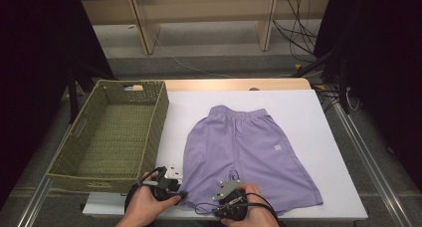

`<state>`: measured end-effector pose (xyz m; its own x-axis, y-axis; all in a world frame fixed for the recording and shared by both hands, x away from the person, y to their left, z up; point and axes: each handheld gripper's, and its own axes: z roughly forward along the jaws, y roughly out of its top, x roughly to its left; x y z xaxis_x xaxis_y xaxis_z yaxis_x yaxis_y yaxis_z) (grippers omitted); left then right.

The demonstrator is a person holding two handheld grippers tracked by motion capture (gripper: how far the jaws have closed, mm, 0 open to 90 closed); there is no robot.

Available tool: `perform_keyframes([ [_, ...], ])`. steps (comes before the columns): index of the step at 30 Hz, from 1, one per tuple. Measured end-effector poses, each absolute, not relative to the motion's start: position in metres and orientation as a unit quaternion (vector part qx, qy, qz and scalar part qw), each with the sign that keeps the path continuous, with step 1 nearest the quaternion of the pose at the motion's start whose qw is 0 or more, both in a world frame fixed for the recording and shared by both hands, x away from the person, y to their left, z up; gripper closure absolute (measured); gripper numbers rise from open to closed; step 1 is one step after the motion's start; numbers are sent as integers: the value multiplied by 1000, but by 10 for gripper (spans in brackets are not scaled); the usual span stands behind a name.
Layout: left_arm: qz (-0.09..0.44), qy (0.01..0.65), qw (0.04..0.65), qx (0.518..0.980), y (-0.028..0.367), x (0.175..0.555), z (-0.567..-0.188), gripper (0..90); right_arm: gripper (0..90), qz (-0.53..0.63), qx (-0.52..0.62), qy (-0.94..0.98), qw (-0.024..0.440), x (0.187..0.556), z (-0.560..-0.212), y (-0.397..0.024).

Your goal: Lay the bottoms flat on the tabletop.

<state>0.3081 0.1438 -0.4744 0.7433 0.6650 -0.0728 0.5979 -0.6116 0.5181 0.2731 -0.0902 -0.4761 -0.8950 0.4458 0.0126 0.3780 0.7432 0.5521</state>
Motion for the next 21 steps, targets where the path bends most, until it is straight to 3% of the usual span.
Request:
perform_keyframes([
  [3, 62, 354, 264, 895, 144, 307, -474, 690, 848, 286, 224, 931, 38, 273, -476, -92],
  [5, 61, 354, 263, 896, 143, 307, -474, 703, 897, 285, 226, 931, 30, 274, -476, -94],
  [15, 50, 344, 254, 903, 144, 304, -473, 877, 900, 269, 226, 936, -20, 279, -466, -111],
  [21, 56, 332, 245, 909, 142, 294, -470, 874, 900, 247, 207, 946, -23, 278, -462, -117],
])
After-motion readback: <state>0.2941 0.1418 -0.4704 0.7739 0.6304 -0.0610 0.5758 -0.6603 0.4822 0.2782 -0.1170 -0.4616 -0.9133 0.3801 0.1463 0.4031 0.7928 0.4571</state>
